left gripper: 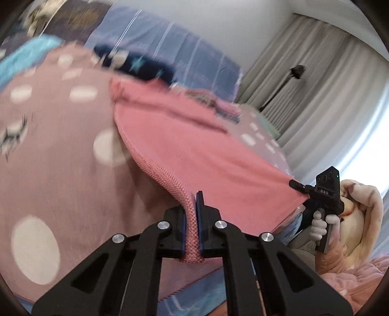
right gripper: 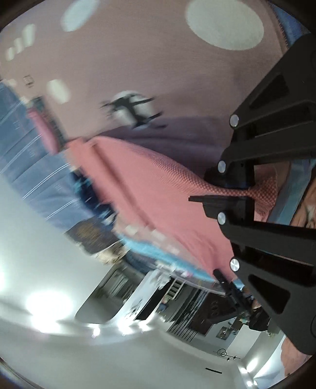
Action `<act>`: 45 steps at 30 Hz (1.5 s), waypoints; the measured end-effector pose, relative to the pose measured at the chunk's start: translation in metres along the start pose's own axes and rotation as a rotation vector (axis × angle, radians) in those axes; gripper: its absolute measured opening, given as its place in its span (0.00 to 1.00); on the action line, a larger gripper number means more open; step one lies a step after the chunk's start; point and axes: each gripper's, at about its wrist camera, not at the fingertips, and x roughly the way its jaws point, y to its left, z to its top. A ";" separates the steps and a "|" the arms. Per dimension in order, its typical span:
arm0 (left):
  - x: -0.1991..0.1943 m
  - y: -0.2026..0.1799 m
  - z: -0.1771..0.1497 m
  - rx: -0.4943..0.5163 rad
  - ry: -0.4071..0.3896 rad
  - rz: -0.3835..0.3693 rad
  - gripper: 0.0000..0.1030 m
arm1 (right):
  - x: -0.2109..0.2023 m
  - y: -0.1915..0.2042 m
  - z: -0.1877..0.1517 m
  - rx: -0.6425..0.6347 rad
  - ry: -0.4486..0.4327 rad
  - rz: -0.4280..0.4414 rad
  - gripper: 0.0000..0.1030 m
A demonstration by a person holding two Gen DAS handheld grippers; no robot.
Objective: Fold small clothes
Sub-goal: 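Grasp the shirt hem with the left tool while the right tool grasps it too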
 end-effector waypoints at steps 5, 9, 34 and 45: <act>-0.059 -0.032 0.011 0.053 -0.121 -0.037 0.06 | -0.060 0.051 0.004 -0.109 -0.123 0.052 0.03; -0.083 -0.058 0.003 0.167 -0.156 0.010 0.07 | -0.080 0.074 -0.006 -0.230 -0.154 -0.059 0.06; 0.043 -0.013 0.130 0.194 -0.140 0.201 0.07 | 0.052 0.023 0.110 -0.218 -0.187 -0.192 0.06; 0.159 0.063 0.192 0.134 -0.029 0.309 0.07 | 0.163 -0.030 0.183 -0.205 -0.074 -0.282 0.07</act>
